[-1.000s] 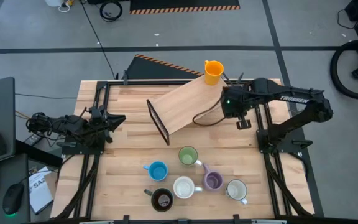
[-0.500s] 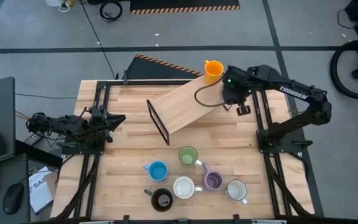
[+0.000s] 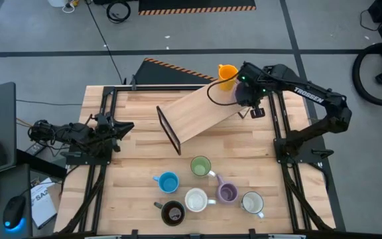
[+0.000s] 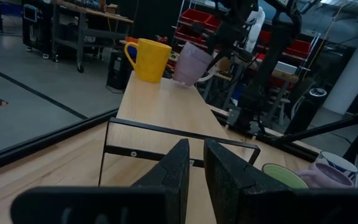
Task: Place coffee mugs
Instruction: Put the top purple mug on the shelf
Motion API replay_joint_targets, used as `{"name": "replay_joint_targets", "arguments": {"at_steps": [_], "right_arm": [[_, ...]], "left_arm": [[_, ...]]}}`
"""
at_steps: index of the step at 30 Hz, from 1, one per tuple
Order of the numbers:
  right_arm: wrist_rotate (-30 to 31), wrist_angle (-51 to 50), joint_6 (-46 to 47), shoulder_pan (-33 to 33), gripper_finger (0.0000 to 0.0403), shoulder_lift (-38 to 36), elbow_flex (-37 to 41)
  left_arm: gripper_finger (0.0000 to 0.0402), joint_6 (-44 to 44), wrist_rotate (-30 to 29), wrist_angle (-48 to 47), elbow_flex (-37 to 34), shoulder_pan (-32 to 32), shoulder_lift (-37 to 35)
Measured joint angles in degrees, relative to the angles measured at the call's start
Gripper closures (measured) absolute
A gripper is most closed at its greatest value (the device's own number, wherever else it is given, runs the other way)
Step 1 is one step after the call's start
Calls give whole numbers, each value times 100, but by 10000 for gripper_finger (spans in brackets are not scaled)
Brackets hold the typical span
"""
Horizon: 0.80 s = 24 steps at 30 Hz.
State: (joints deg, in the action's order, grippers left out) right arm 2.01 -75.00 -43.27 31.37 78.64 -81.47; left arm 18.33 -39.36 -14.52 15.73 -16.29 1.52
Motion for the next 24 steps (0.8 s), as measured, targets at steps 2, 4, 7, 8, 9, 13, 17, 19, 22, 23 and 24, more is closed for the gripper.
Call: {"name": "replay_joint_targets", "arguments": {"at_steps": [2, 4, 7, 8, 9, 13, 17, 19, 22, 23, 24], "right_arm": [[102, -2, 0, 9, 370, 96, 0], [170, -3, -2, 23, 366, 119, 0], [165, 14, -42, 55, 356, 135, -4], [190, 22, -42, 69, 352, 135, -4], [257, 28, -42, 77, 349, 137, -4], [400, 30, -44, 120, 335, 139, -4], [470, 46, -48, 127, 318, 139, -2], [565, 45, -64, 127, 308, 139, -2], [655, 71, -62, 125, 295, 139, -2], [676, 91, -50, 125, 291, 139, -2], [680, 111, -47, 125, 287, 139, -2]], "left_arm": [[347, 9, 1, 0, 0, 0, 0], [347, 49, -1, -24, 0, -2, 0], [347, 52, 1, -42, 0, 0, 0], [347, 52, -1, -41, 0, 0, 0], [347, 50, 1, -42, 0, 0, 0], [347, 50, 1, -42, 0, 0, 0], [347, 48, 1, -42, 0, 0, -2], [347, 46, -1, -40, 0, 0, -1], [347, 45, 1, -39, 0, 0, -2], [347, 44, 1, -39, 0, 0, 0], [347, 44, 1, -41, 0, 0, -1]]}}
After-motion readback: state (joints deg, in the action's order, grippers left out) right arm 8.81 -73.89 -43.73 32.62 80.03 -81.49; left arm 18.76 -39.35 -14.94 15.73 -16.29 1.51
